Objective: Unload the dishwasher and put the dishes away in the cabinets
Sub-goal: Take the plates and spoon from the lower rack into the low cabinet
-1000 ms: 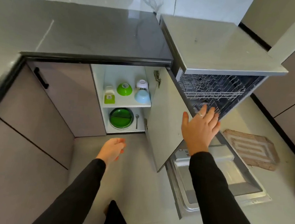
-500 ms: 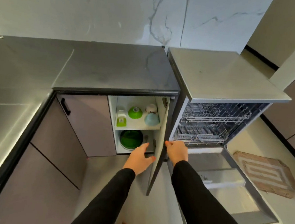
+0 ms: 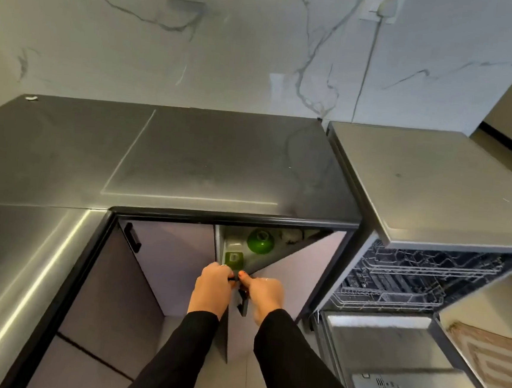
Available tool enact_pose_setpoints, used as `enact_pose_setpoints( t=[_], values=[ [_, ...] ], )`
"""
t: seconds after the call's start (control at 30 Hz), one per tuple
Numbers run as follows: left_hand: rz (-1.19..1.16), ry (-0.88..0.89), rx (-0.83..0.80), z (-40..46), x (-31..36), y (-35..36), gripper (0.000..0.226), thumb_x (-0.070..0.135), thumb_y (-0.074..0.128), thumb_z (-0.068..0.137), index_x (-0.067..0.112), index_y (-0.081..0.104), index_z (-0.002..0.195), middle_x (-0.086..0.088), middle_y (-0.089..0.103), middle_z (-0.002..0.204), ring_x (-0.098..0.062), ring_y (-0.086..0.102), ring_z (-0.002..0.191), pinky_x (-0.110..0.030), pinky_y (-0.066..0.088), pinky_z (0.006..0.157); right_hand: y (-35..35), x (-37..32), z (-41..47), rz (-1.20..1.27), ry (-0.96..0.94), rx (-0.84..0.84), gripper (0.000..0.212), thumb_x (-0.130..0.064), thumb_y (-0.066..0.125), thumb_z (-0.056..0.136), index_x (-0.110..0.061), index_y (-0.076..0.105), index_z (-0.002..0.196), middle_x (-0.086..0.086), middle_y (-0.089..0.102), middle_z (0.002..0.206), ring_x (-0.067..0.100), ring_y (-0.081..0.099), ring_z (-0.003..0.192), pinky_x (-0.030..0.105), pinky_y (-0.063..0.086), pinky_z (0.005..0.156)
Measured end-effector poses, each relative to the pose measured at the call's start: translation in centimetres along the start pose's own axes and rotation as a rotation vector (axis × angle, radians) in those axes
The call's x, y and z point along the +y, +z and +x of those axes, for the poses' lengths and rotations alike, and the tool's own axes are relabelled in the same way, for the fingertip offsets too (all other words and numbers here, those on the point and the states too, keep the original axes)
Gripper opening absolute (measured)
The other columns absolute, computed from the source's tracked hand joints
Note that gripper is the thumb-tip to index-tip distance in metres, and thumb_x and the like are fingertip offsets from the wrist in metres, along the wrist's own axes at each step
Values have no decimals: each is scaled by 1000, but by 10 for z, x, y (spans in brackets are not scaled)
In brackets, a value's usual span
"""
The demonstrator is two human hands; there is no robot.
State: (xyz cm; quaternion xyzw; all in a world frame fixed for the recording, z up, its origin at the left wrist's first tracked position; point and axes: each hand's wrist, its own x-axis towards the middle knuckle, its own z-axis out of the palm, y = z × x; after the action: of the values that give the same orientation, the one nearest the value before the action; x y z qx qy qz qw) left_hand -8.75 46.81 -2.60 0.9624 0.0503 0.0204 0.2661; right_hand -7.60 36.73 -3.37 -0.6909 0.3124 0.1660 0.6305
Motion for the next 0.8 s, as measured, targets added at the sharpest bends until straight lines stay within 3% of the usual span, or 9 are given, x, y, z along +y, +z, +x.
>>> enact_pose_setpoints(
  t=[0.1, 0.2, 0.33, 0.43, 0.5, 0.53, 0.6, 0.7, 0.8],
  values=[
    [-127, -91, 62, 23, -8, -4, 19, 16, 60, 92, 6, 71, 104, -7, 56, 98, -22, 59, 90, -22, 41, 75, 15, -15, 15, 113, 45, -28, 20, -24, 79, 77, -6, 72, 78, 9, 73, 81, 23, 68, 81, 34, 56, 69],
    [-237, -168, 106, 51, -18, -8, 16, 10, 66, 87, 3, 72, 100, -8, 63, 98, -17, 59, 88, -18, 39, 78, 30, -29, 32, 186, 38, -54, 18, -24, 79, 77, -8, 70, 77, 7, 72, 81, 16, 65, 76, 24, 44, 56],
    [-442, -319, 127, 78, -27, -11, 20, 15, 73, 81, 3, 67, 96, -6, 66, 90, -14, 59, 84, -25, 49, 82, 49, -43, 49, 232, -13, -35, 18, -24, 77, 79, -12, 67, 71, 6, 71, 80, 20, 65, 83, 25, 49, 63],
    [-639, -563, 93, 86, -30, -2, 30, 28, 78, 76, 7, 67, 94, -7, 70, 88, -21, 66, 87, -35, 55, 84, 52, -46, 57, 271, 1, -69, 14, -27, 68, 87, -14, 68, 84, 6, 71, 95, 20, 64, 96, 27, 48, 75],
    [-1036, -771, 118, 91, -28, -1, 22, 22, 76, 79, 7, 69, 92, -11, 71, 89, -27, 68, 95, -41, 55, 89, 49, -45, 57, 442, 55, -149, 30, -36, 58, 92, -12, 64, 109, 8, 68, 111, 20, 60, 108, 31, 47, 89],
    [-1307, -865, 136, 94, -25, -3, 20, 15, 72, 83, 4, 68, 99, -14, 69, 94, -29, 66, 101, -40, 53, 92, 47, -45, 56, 570, 95, -205, 43, -43, 52, 93, -11, 59, 122, 10, 65, 119, 21, 58, 114, 34, 44, 98],
    [-1746, -969, 161, 97, -16, -10, 40, 16, 64, 89, 3, 56, 126, -18, 62, 113, -29, 59, 114, -34, 49, 95, 45, -50, 53, 778, 141, -304, 68, -58, 43, 90, -11, 44, 139, 14, 53, 136, 26, 47, 128, 41, 33, 111],
    [-1867, -964, 53, 107, -7, -13, 79, 41, 72, 80, 11, 37, 144, -18, 48, 136, -29, 50, 126, -37, 44, 103, 52, -71, 54, 820, 134, -347, 92, -75, 49, 77, -12, 40, 143, 16, 49, 141, 29, 46, 130, 41, 37, 109],
    [-1821, -947, -51, 127, 4, -15, 90, 53, 79, 63, 8, 46, 134, -18, 58, 124, -33, 60, 110, -47, 51, 94, 63, -90, 66, 794, 137, -280, 86, -72, 63, 68, -12, 54, 129, 17, 63, 120, 29, 62, 108, 38, 53, 85]
  ],
)
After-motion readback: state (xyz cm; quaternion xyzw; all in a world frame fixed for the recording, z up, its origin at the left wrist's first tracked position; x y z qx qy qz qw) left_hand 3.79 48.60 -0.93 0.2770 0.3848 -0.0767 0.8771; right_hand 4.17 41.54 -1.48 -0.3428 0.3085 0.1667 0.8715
